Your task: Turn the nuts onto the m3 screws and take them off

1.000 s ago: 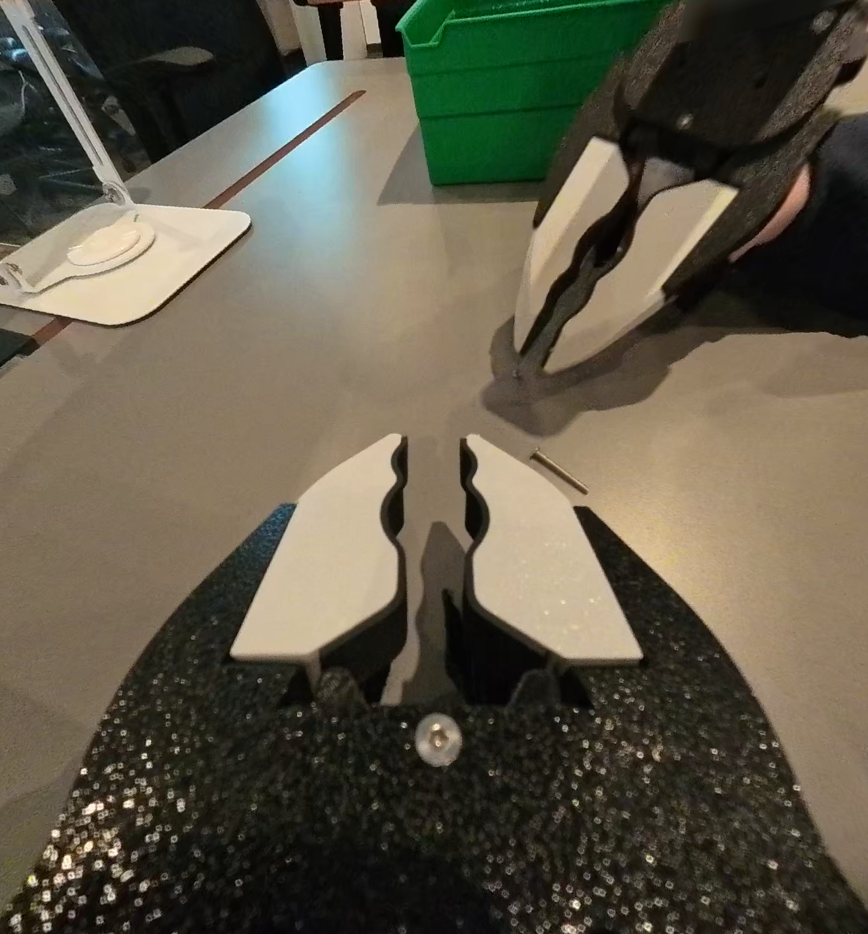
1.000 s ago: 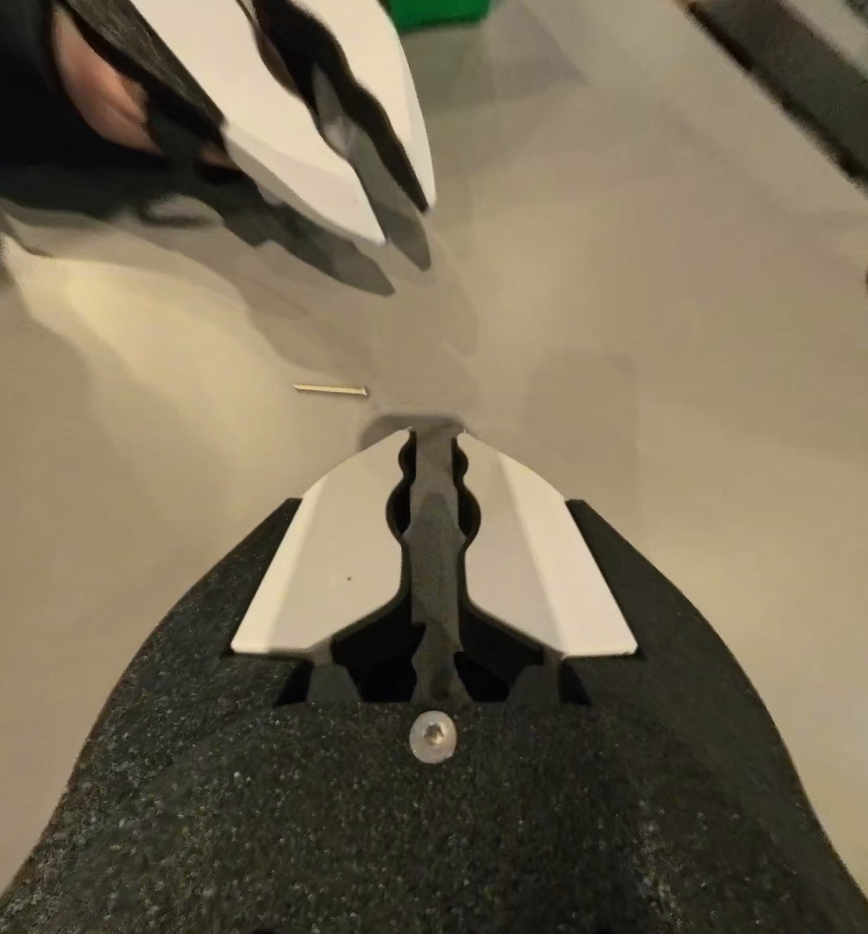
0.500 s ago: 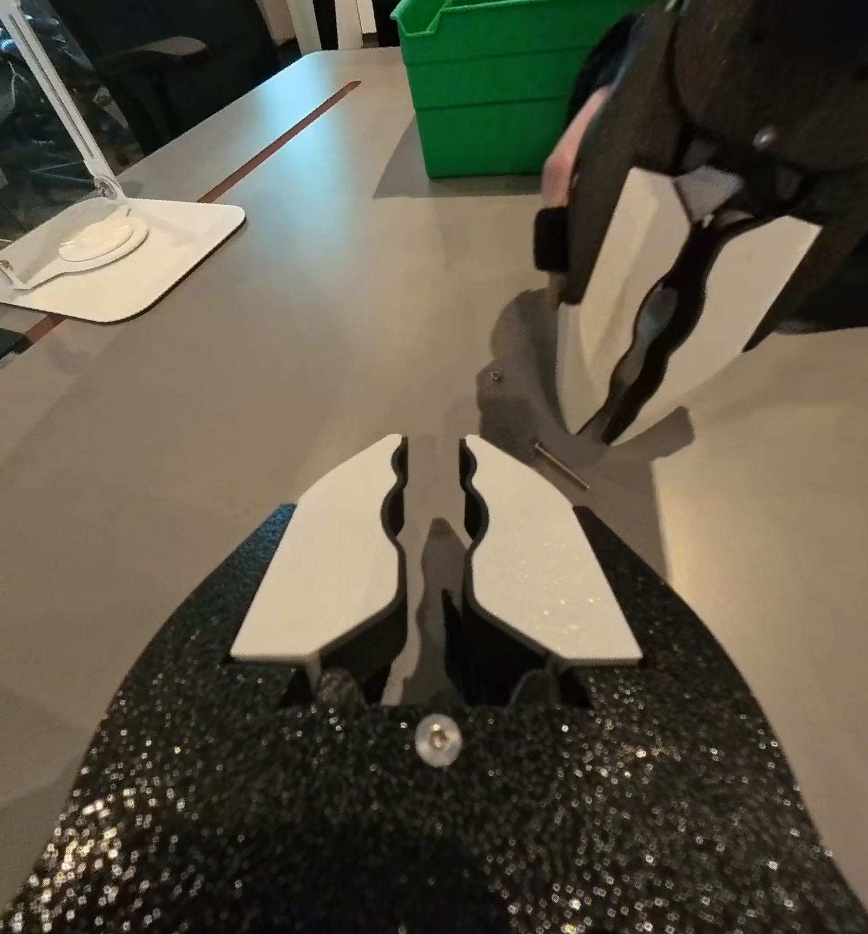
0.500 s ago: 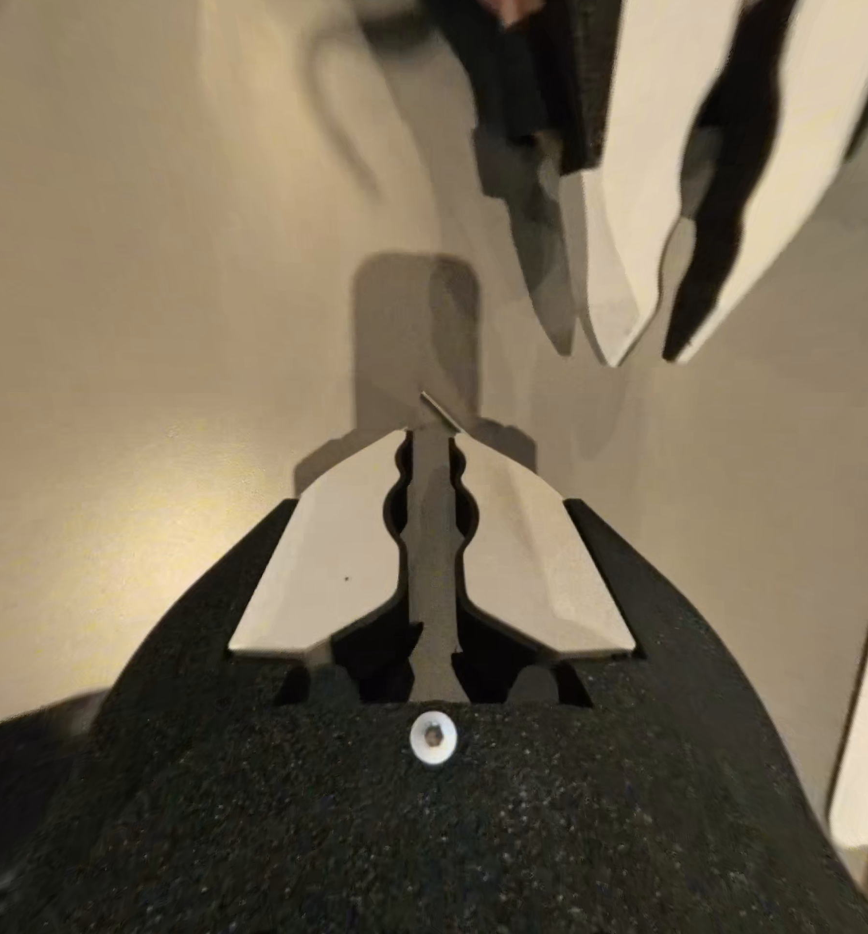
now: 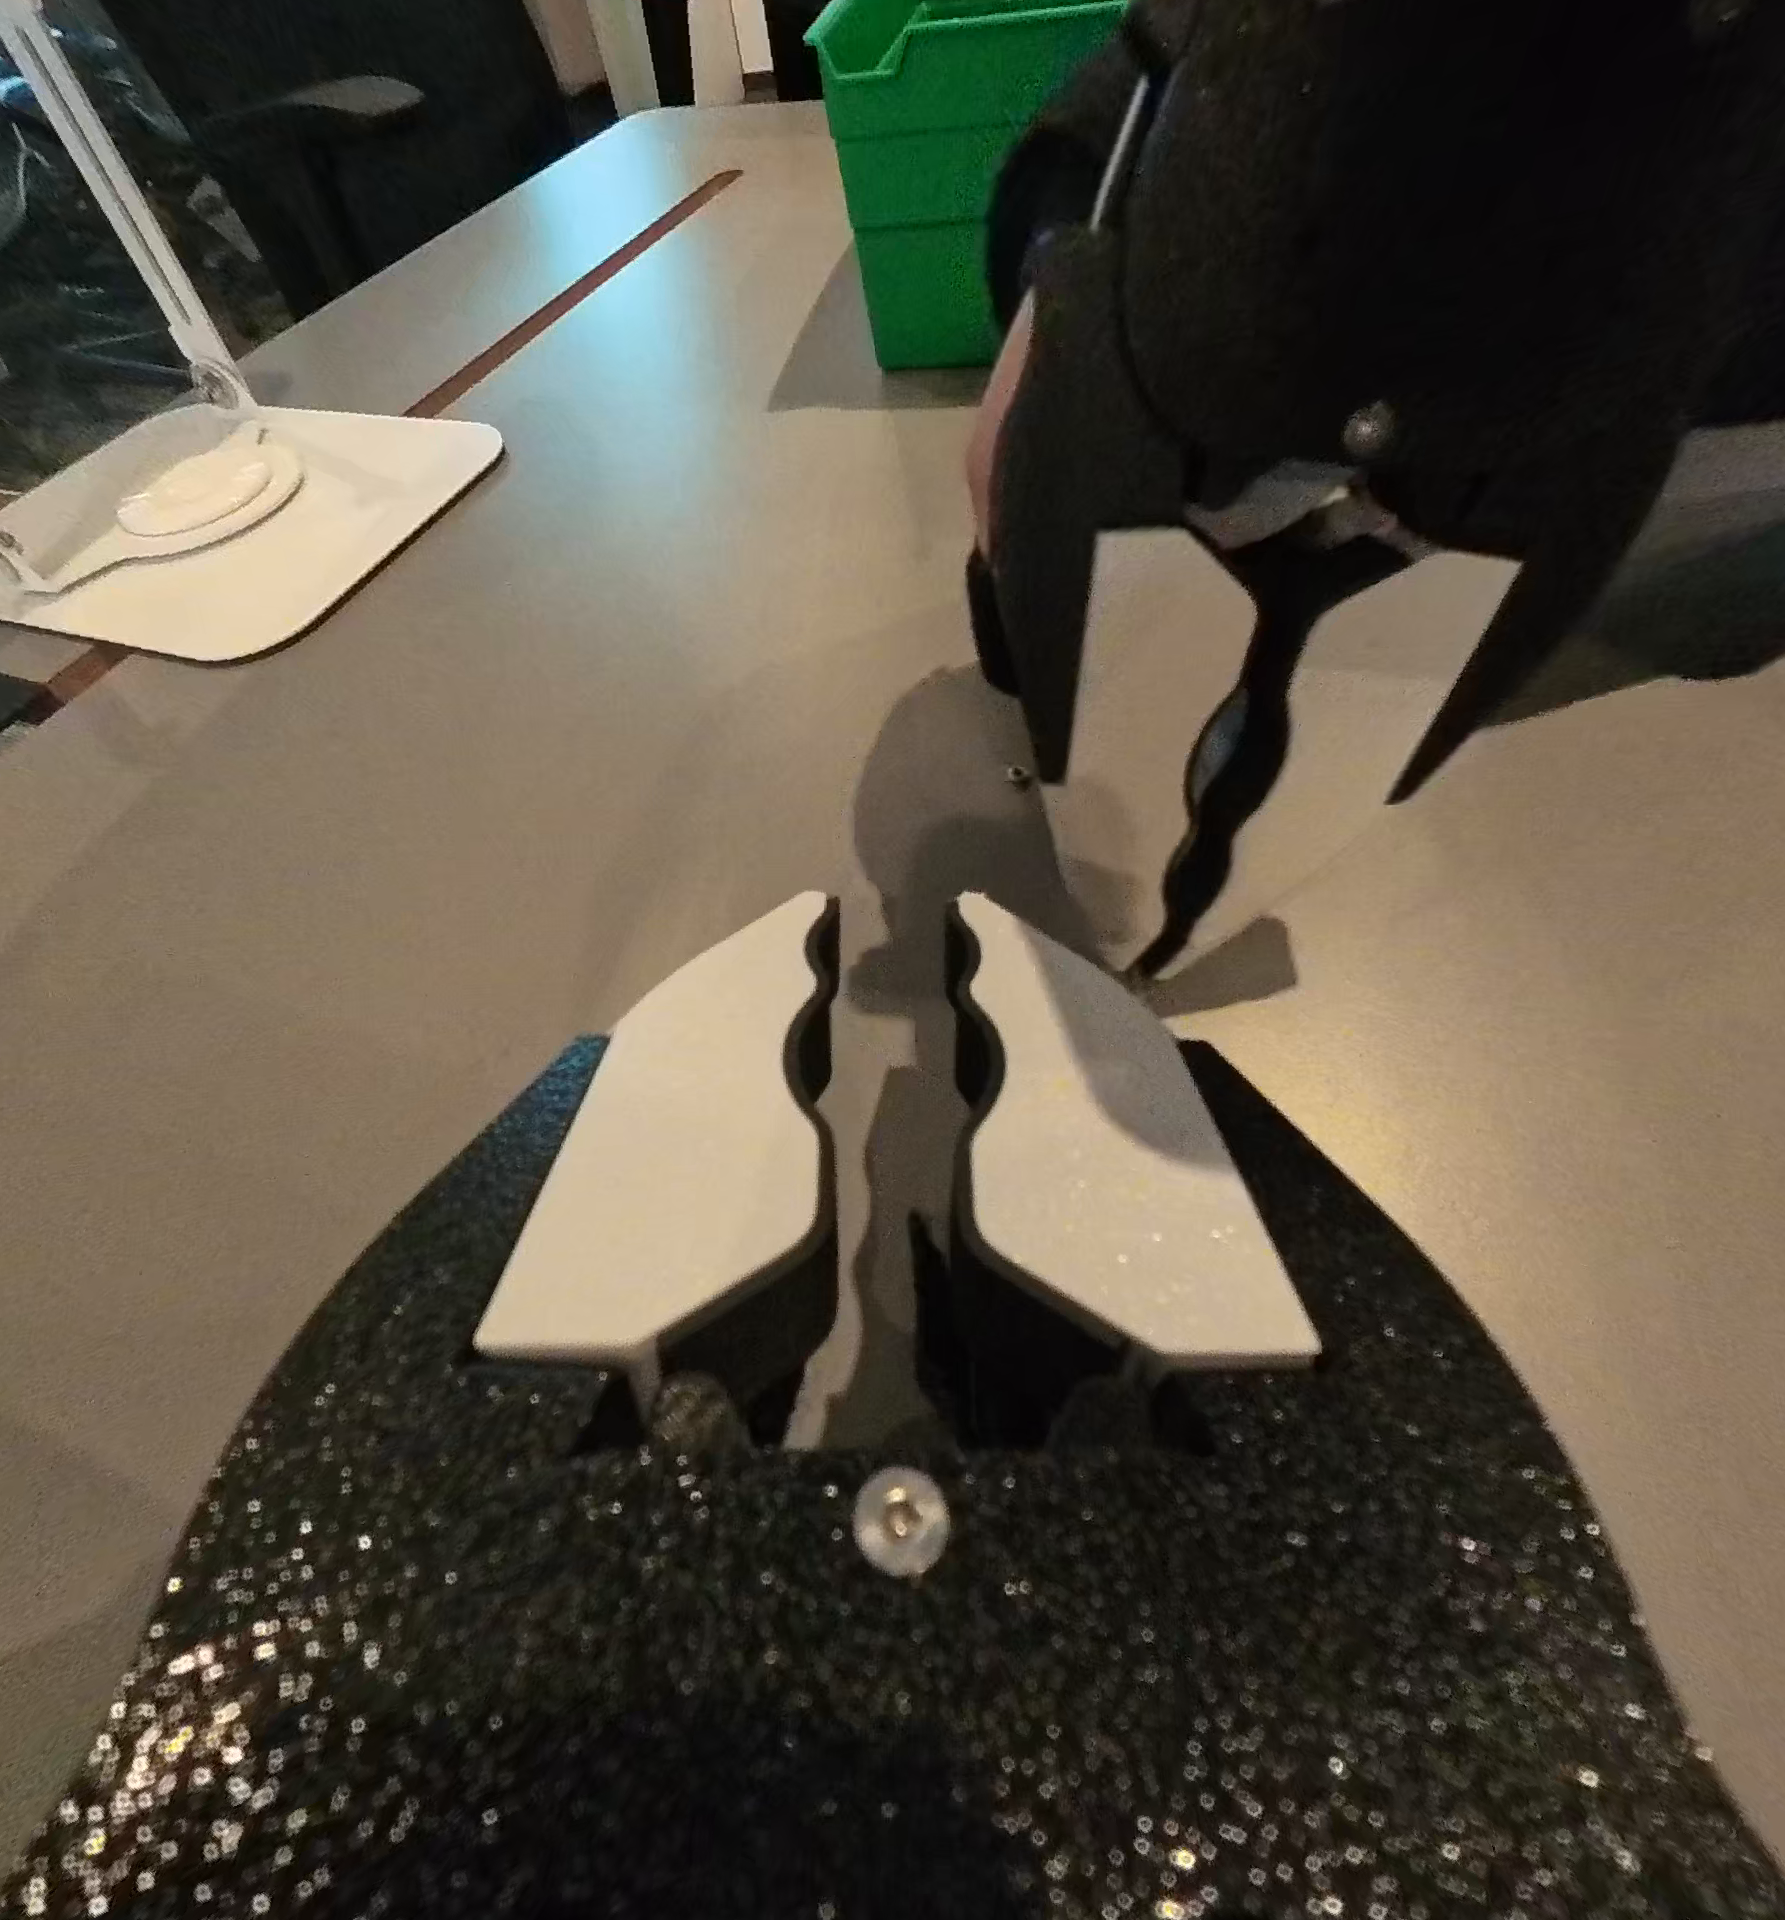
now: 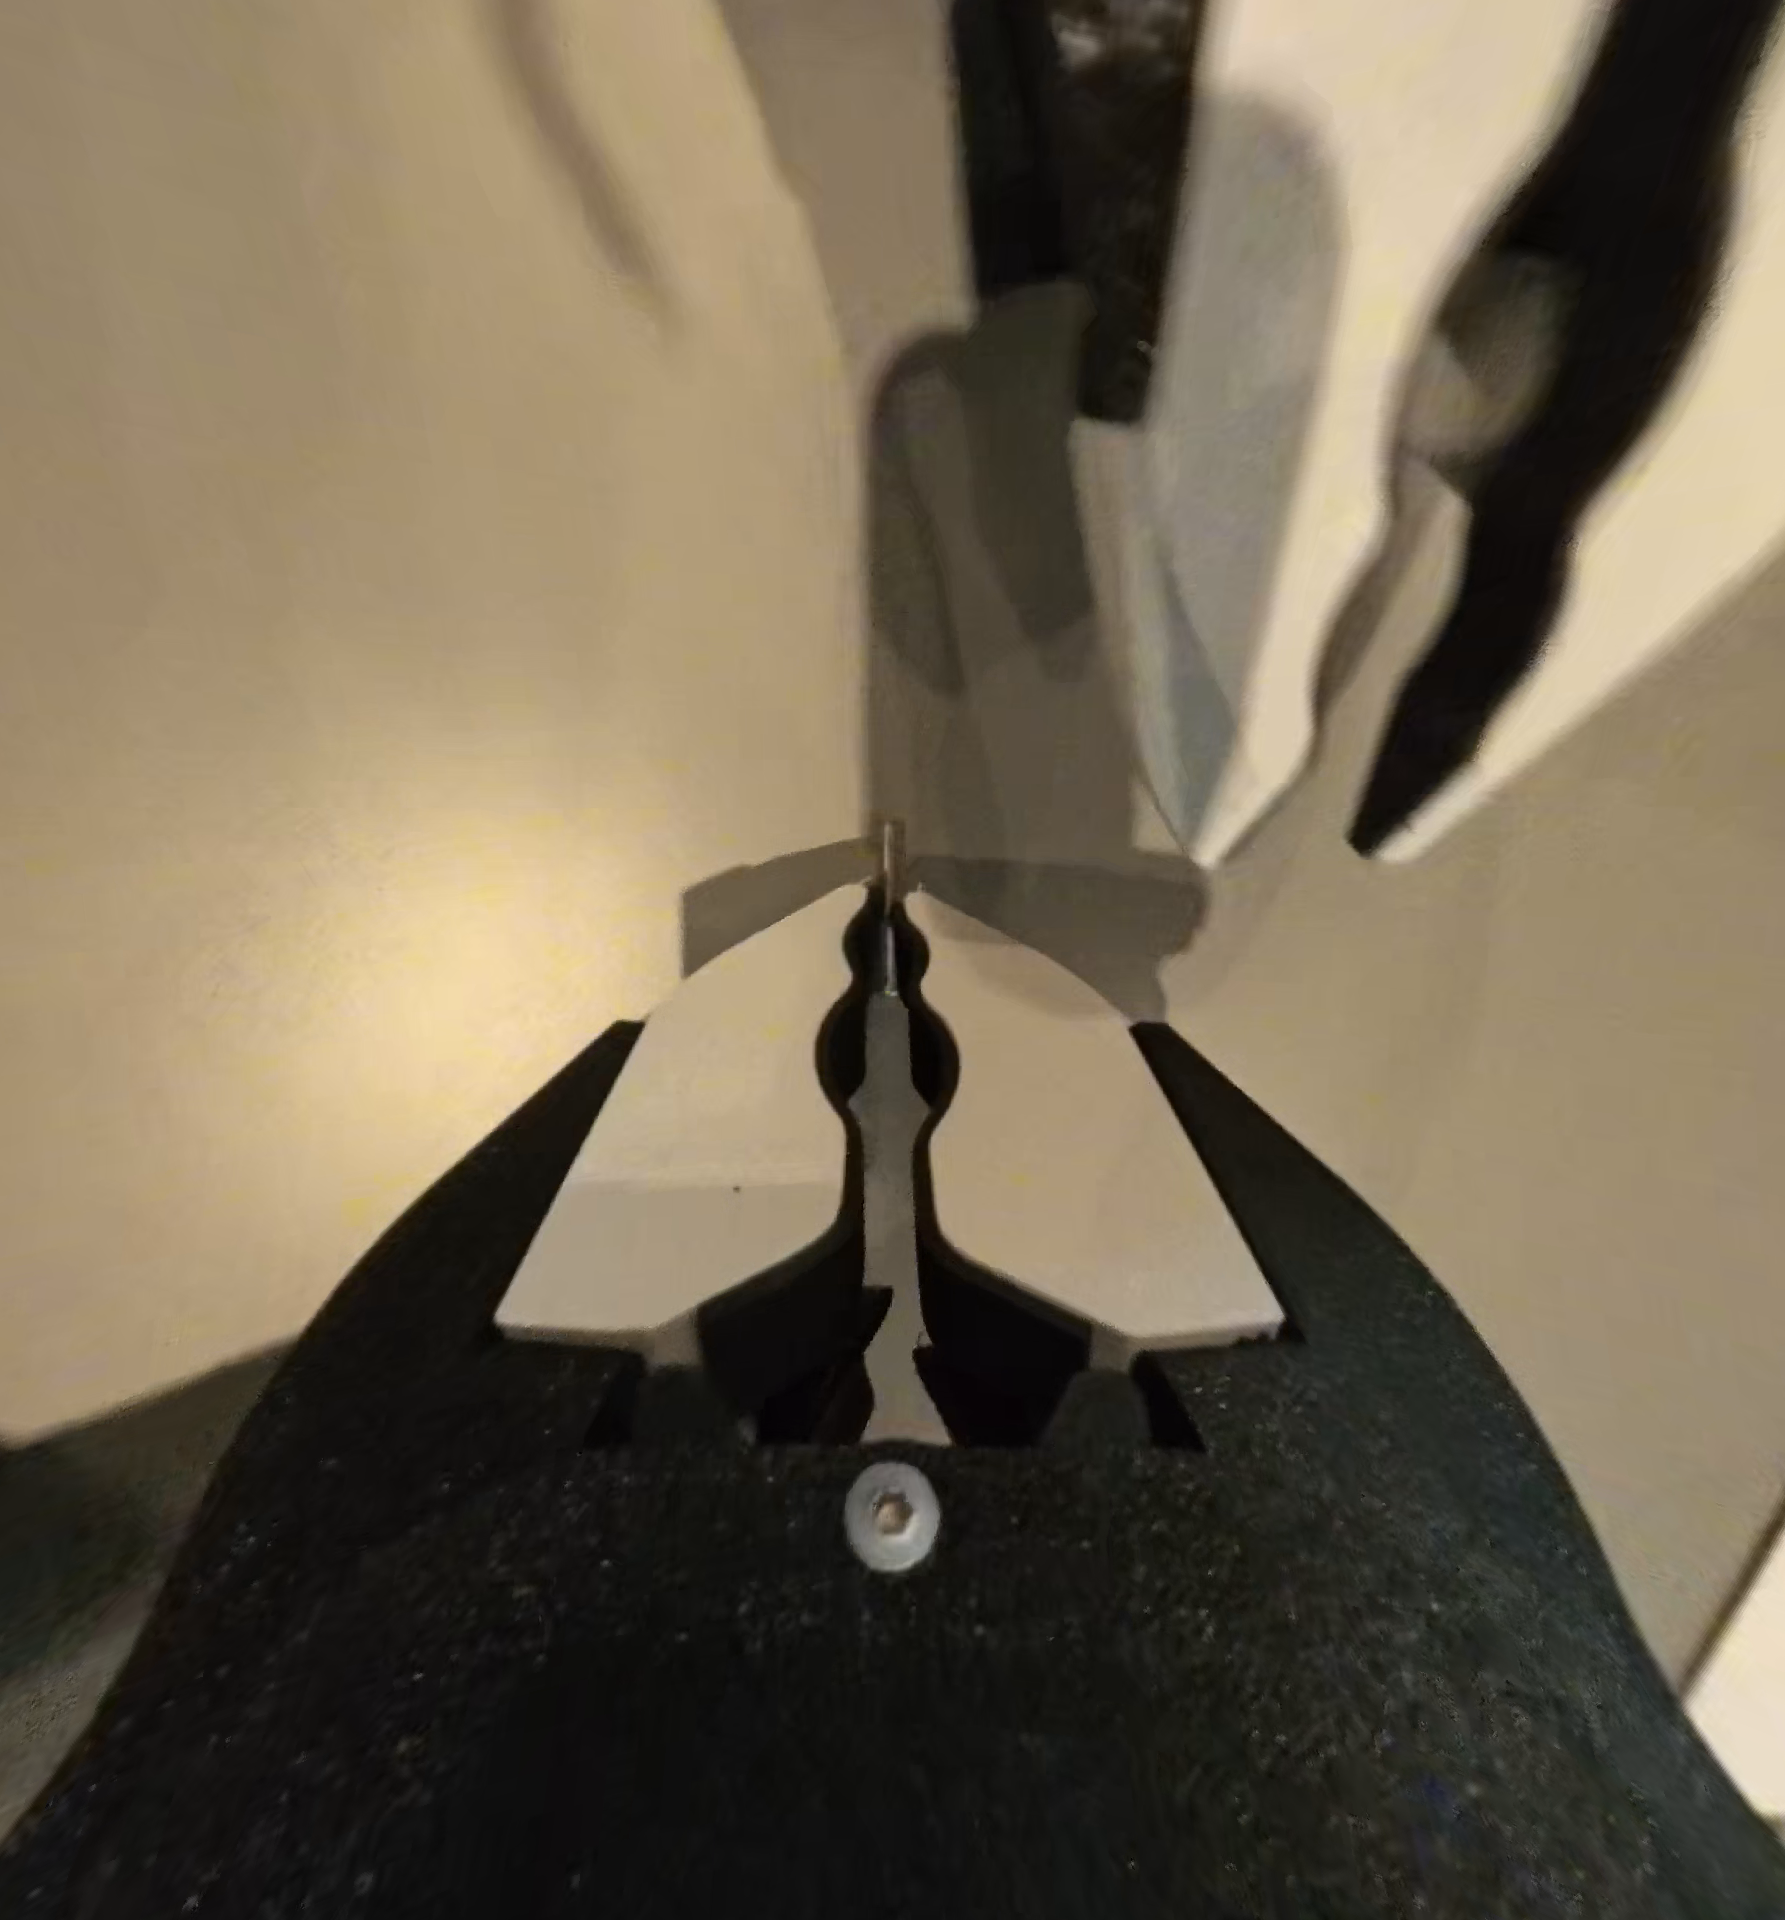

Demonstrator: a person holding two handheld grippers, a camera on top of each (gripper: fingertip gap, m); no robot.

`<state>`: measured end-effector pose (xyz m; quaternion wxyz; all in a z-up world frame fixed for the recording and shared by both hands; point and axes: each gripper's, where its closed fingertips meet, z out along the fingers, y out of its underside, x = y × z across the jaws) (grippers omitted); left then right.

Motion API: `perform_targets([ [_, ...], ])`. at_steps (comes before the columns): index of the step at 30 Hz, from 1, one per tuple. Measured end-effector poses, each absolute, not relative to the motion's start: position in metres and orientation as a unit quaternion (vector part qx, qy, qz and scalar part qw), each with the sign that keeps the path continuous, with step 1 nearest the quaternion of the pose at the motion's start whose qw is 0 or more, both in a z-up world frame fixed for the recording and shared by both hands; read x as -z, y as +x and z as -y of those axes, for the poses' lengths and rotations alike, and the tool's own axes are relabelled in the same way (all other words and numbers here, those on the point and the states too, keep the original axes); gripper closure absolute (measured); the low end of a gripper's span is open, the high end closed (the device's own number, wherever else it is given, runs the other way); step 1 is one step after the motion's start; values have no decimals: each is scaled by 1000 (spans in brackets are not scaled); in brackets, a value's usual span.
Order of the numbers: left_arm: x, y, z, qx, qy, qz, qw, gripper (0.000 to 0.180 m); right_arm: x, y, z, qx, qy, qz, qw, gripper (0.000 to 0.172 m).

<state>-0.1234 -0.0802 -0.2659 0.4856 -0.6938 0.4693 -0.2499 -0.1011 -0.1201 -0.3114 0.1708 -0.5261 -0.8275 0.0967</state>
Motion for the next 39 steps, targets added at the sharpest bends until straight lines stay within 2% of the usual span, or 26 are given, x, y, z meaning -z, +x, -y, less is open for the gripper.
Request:
perform_targets([
  [1, 266, -124, 80, 250, -694, -469, 486, 162, 310, -103, 117, -117, -548, 805, 196, 170],
  [6, 263, -122, 82, 263, -688, -469, 488, 159, 272, -118, 106, -303, -626, 632, 342, 170],
  [7, 262, -120, 84, 269, -683, -470, 490, 167, 262, -121, 106, -343, -626, 597, 366, 170],
  [9, 259, -115, 90, 289, -669, -481, 488, 157, 243, -123, 104, -405, -618, 531, 416, 170],
  [13, 256, -108, 101, 319, -647, -499, 481, 145, 222, -119, 105, -447, -595, 493, 451, 170],
  [18, 241, -102, 117, 392, -608, -494, 483, 147, 214, -127, 120, -521, -566, 470, 433, 170],
  [23, 214, -113, 116, 497, -573, -423, 496, 145, 220, -120, 115, -504, -564, 474, 451, 170],
  [29, 207, -121, 114, 561, -561, -390, 468, 172, 224, -119, 115, -489, -560, 485, 461, 170],
  [39, 218, -114, 118, 540, -579, -419, 444, 168, 242, -119, 116, -404, -569, 546, 463, 170],
])
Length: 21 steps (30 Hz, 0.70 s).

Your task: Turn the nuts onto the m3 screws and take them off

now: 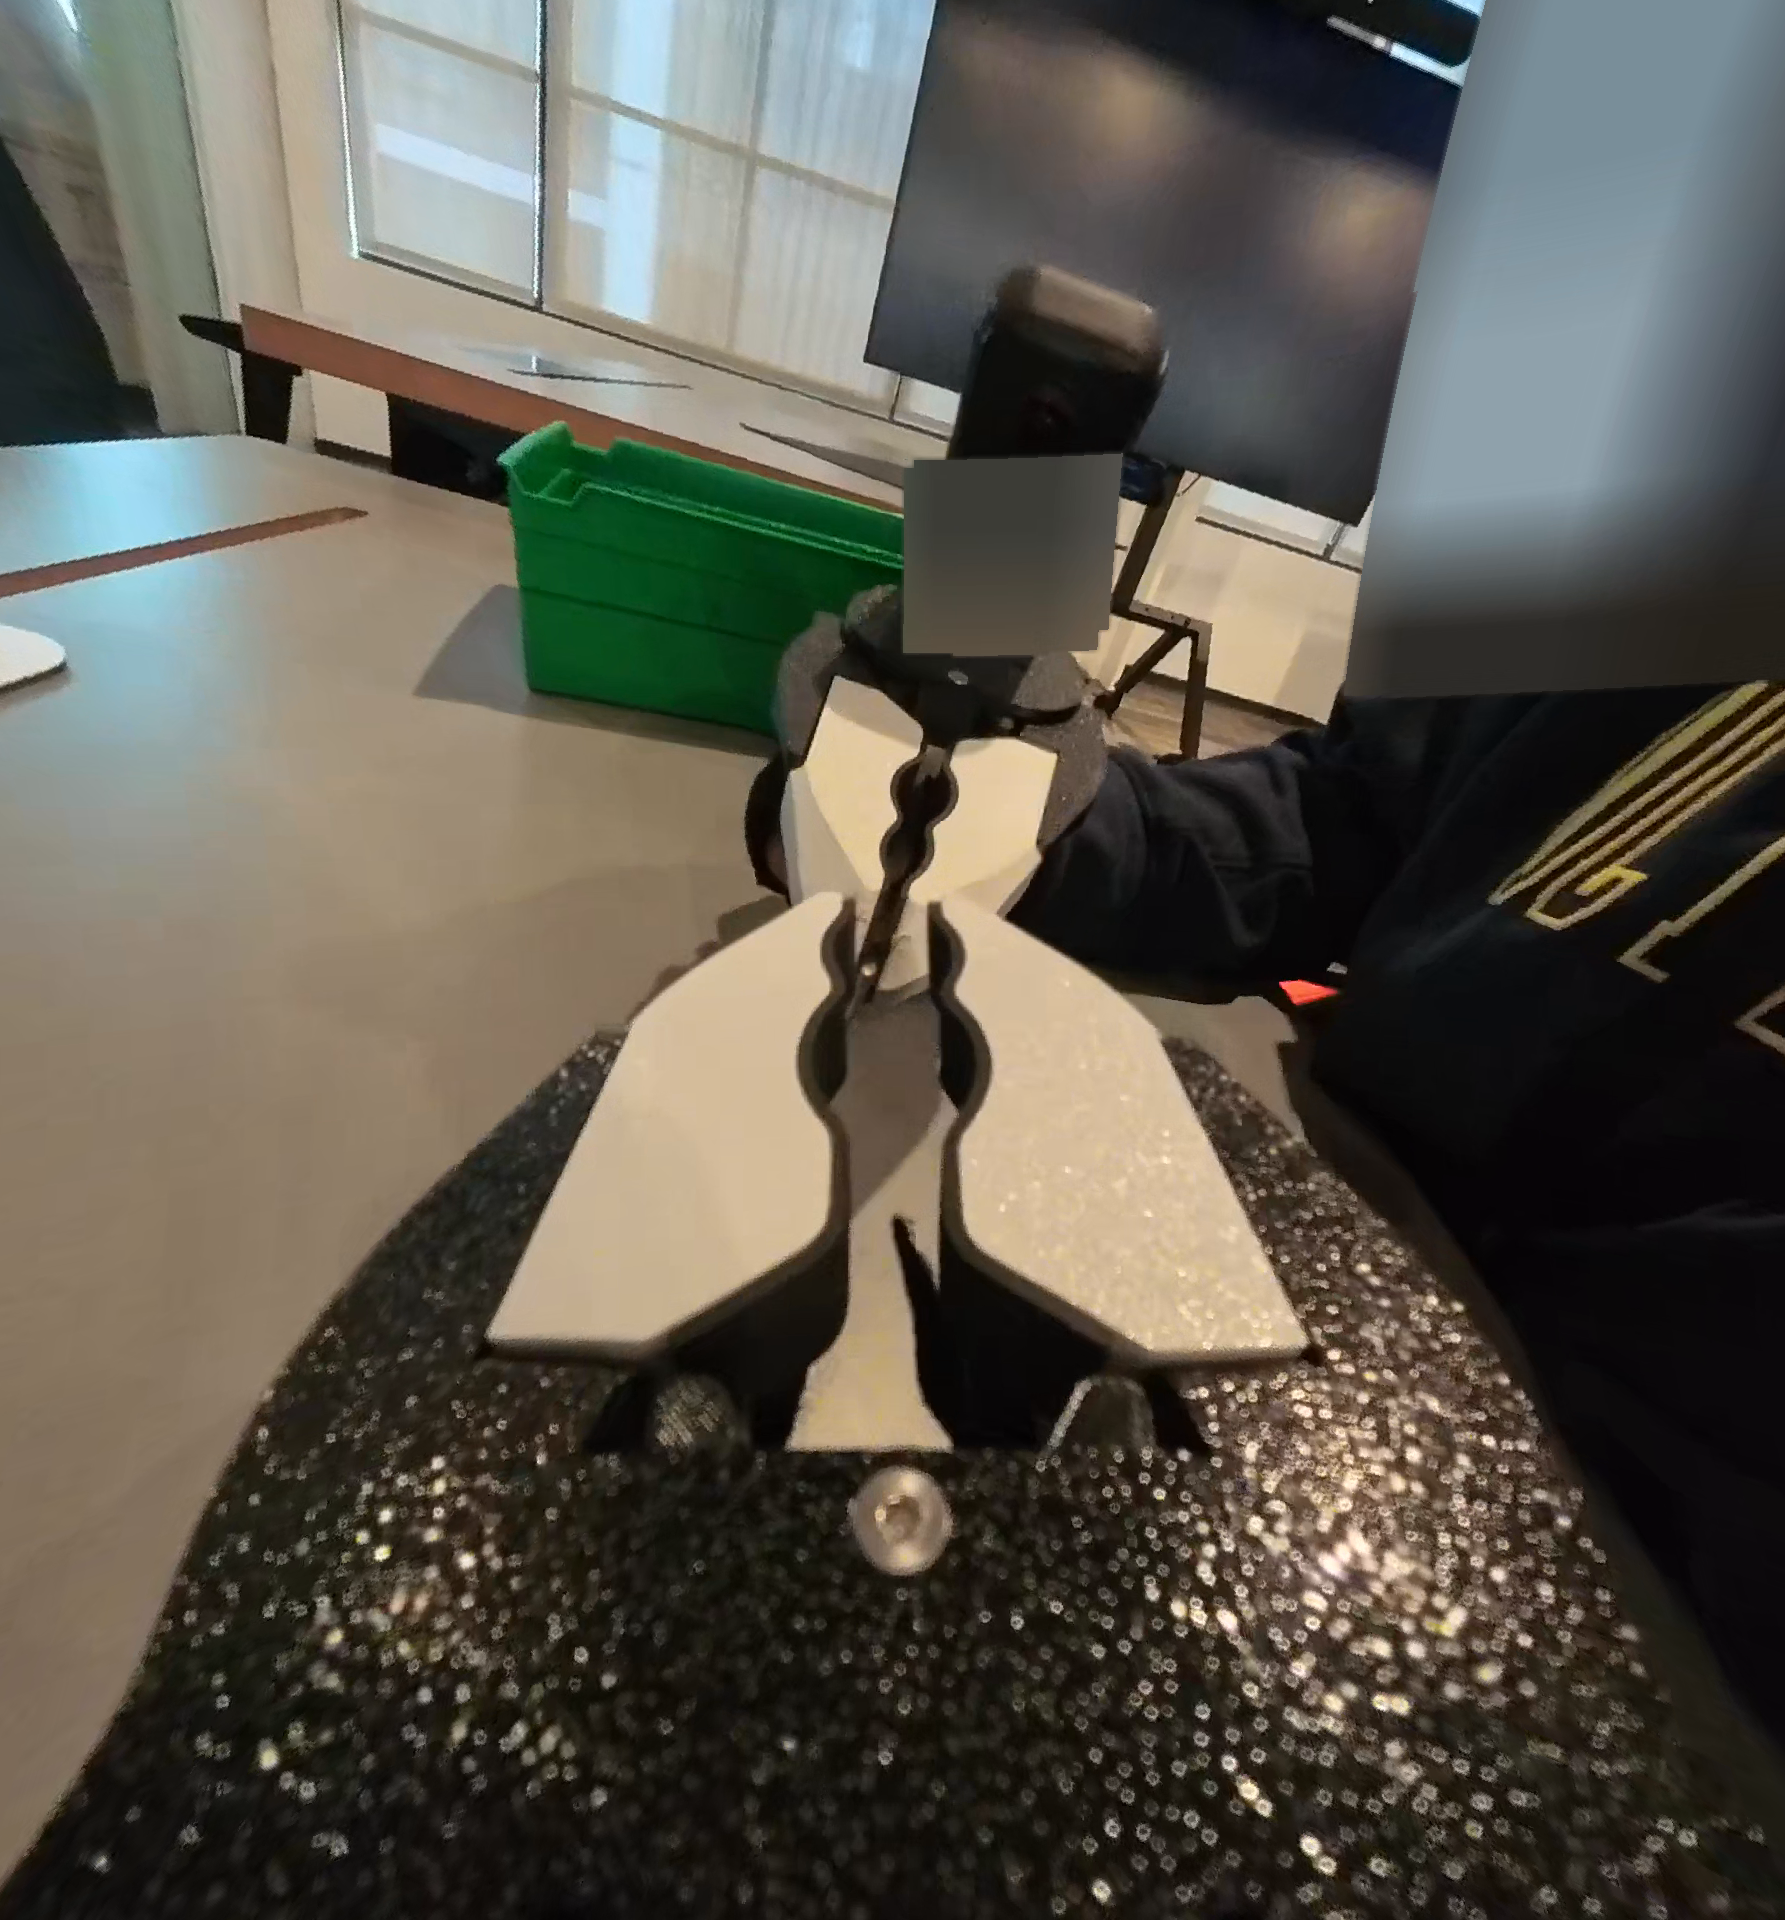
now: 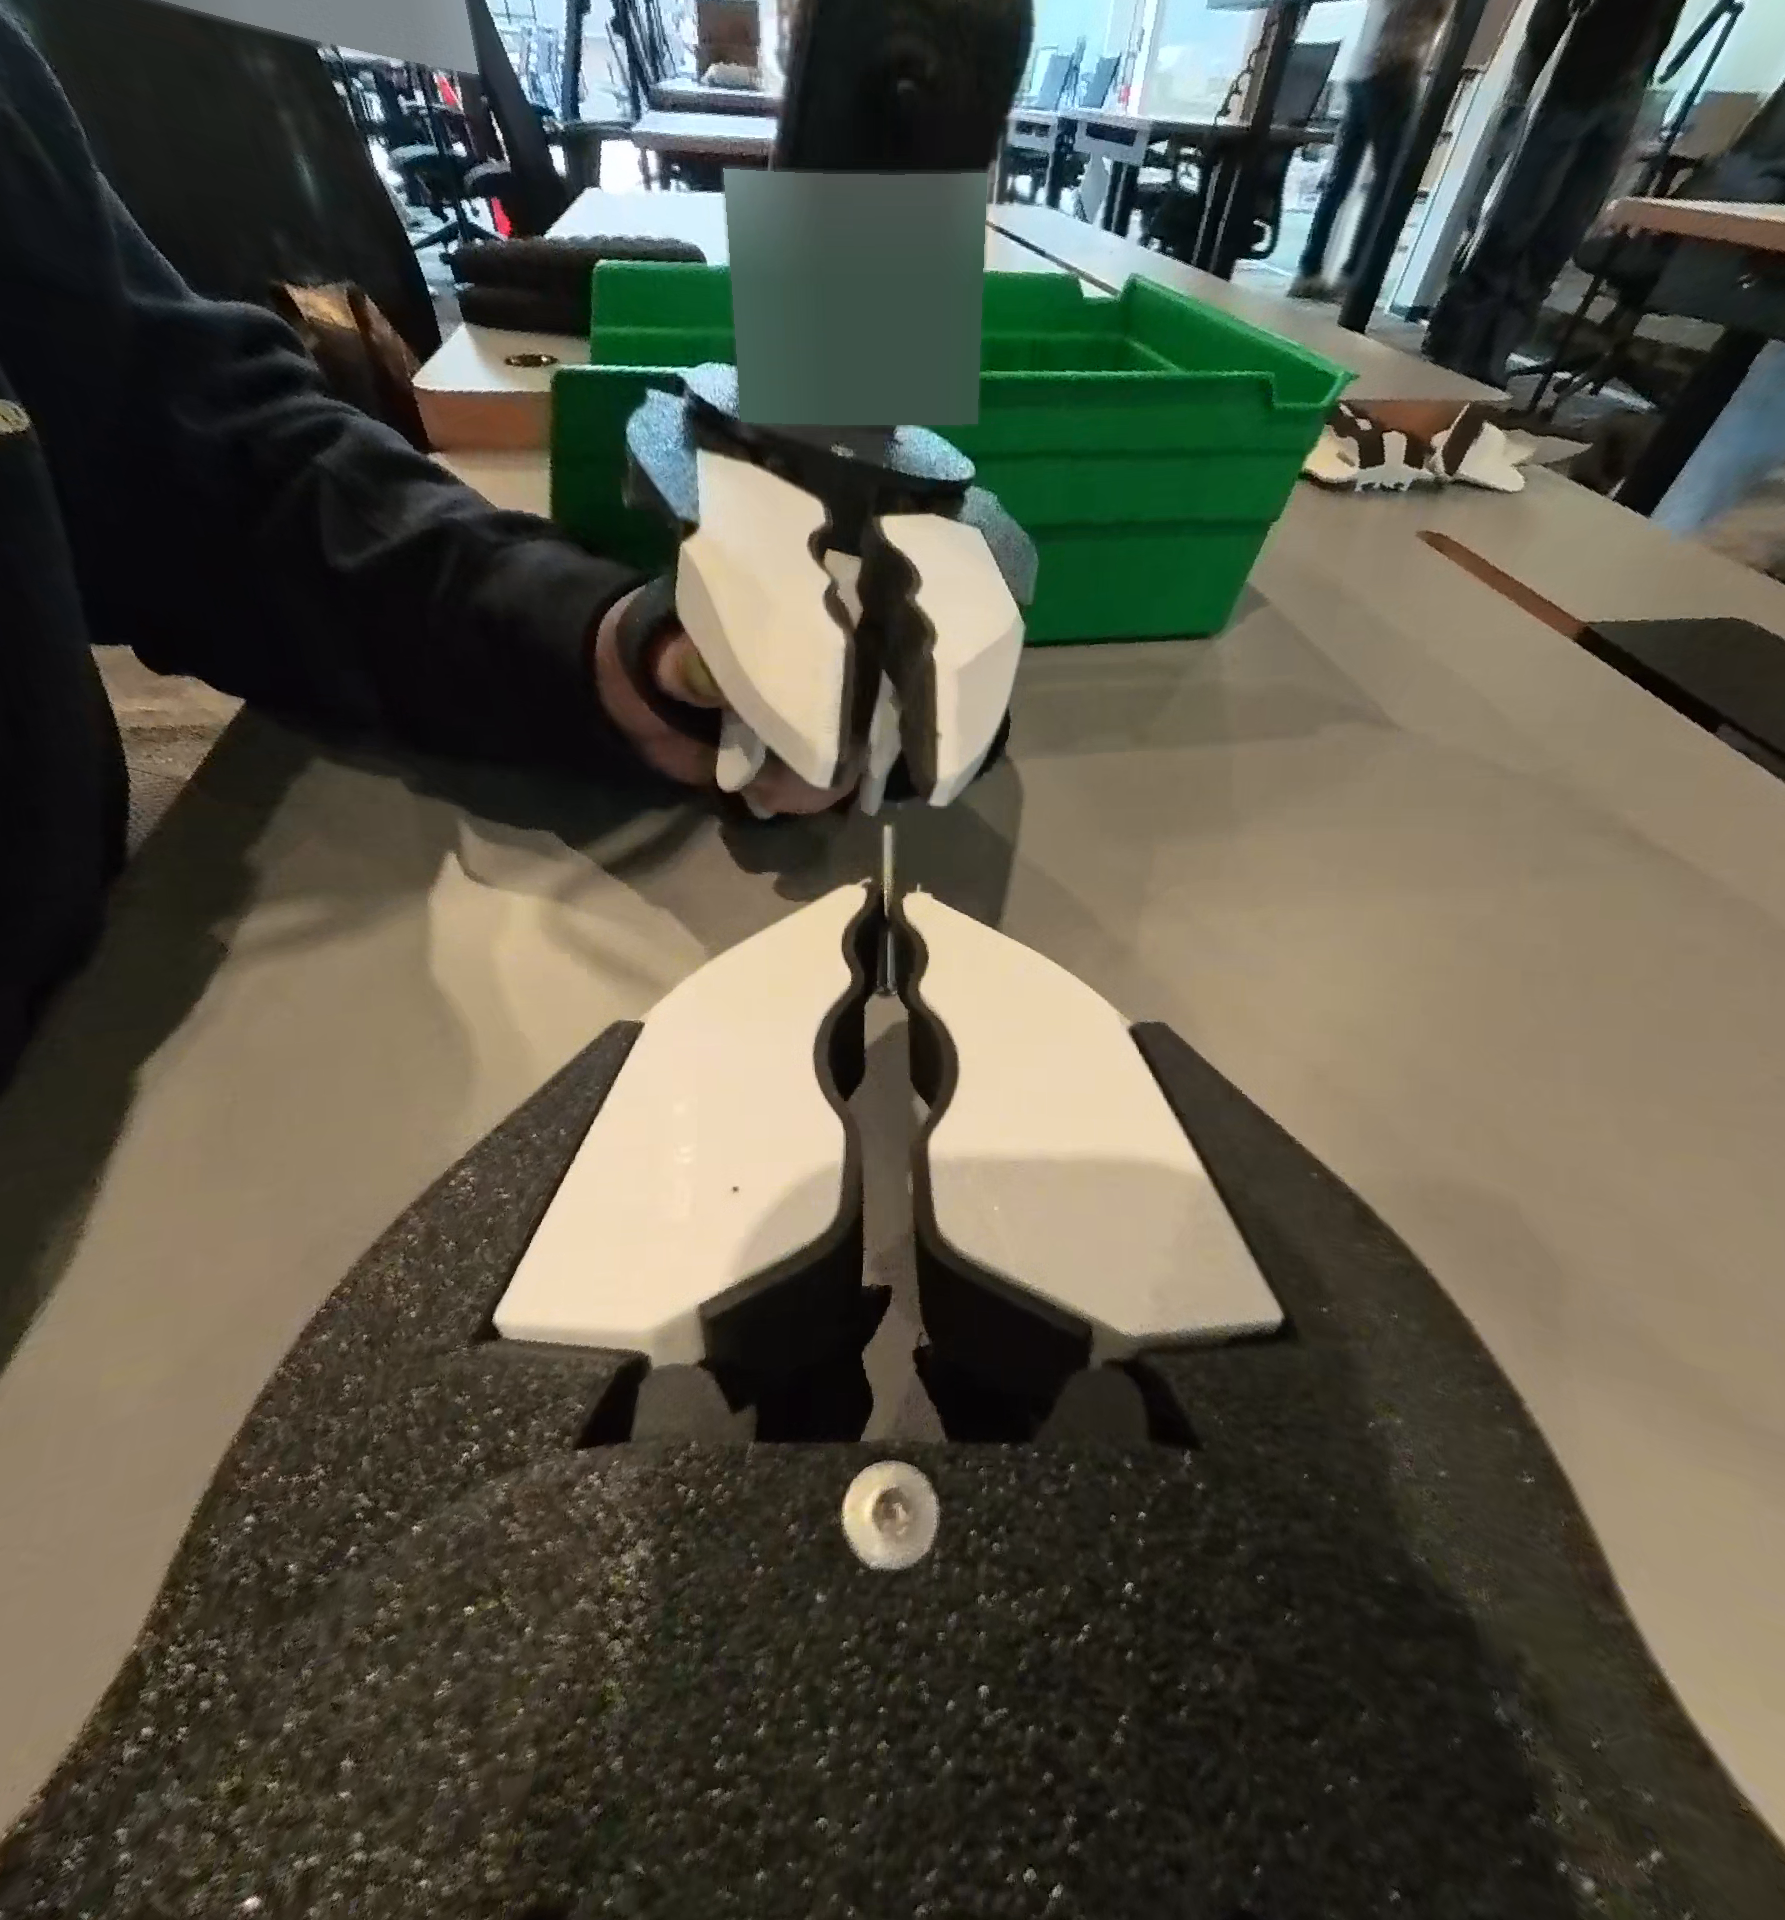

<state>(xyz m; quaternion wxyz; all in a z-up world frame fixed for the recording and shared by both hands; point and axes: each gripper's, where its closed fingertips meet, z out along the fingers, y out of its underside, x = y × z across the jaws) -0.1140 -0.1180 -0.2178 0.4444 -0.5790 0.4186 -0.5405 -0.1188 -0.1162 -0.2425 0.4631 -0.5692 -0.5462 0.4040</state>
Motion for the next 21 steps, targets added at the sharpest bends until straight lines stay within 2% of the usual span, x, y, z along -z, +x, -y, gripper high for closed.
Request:
perform_targets([
  [6, 224, -113, 115, 519, -595, -424, 444, 157, 235, -116, 117, -415, -556, 540, 476, 170],
  [8, 225, -112, 118, 517, -594, -435, 437, 162, 235, -116, 118, -416, -554, 541, 476, 170],
  [10, 226, -111, 122, 517, -587, -447, 434, 174, 236, -117, 120, -417, -552, 545, 473, 170],
  [12, 226, -110, 121, 511, -588, -449, 438, 178, 237, -119, 122, -419, -550, 548, 470, 170],
  [18, 230, -110, 121, 507, -597, -451, 428, 178, 241, -119, 124, -410, -552, 560, 463, 169],
  [21, 236, -111, 116, 485, -620, -447, 426, 179, 254, -110, 120, -372, -571, 587, 437, 160],
])
